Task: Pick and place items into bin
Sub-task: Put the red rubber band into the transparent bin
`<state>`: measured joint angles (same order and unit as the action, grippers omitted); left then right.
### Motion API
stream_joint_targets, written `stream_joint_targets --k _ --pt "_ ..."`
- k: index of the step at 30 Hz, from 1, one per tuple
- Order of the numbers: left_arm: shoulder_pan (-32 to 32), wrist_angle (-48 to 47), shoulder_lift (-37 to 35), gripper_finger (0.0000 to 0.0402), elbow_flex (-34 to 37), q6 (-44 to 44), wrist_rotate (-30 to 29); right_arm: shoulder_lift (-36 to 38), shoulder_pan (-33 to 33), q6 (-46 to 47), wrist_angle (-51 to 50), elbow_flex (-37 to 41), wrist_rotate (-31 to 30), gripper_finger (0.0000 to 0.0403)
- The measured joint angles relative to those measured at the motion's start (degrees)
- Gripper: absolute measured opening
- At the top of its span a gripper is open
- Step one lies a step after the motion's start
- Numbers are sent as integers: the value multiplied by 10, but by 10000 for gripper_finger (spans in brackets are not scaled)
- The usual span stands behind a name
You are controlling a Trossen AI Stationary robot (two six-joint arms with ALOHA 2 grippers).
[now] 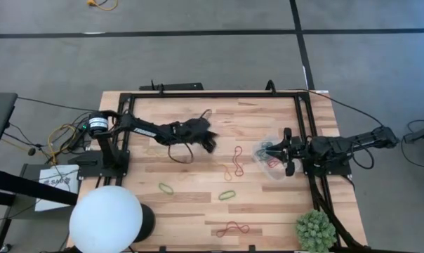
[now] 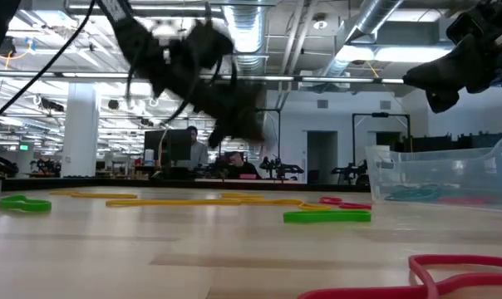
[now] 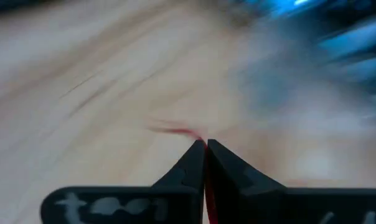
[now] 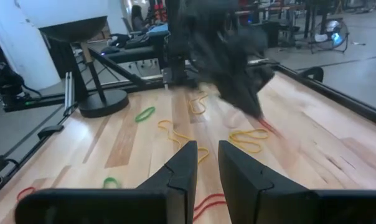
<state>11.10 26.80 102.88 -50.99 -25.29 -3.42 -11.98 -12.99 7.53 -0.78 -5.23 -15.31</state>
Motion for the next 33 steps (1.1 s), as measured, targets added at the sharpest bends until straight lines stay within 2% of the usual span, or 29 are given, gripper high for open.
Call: stream_joint_targets --k 2,5,8,11,13,21,24,28,33 --pt "-21 50 -2 0 -33 22 54 0 0 0 0 0 -1 59" --pt "-55 47 5 0 -102 59 101 0 2 -3 14 0 -15 59" --pt "-93 -14 26 0 -186 110 93 0 8 -3 51 0 -83 59" --pt "-120 -84 80 0 -271 154 59 0 11 10 66 0 -172 59" --pt "-127 -108 123 0 -329 172 49 0 12 19 56 0 -196 59" --pt "-124 -194 291 0 -542 178 67 0 3 10 66 0 -193 59" --pt "-121 -223 334 0 -606 185 80 0 -3 3 70 0 -192 59" --pt "-118 -229 379 0 -659 208 55 0 -16 -46 69 0 -187 59" --pt "-113 -251 389 0 -669 217 36 0 -27 -50 69 0 -181 58"
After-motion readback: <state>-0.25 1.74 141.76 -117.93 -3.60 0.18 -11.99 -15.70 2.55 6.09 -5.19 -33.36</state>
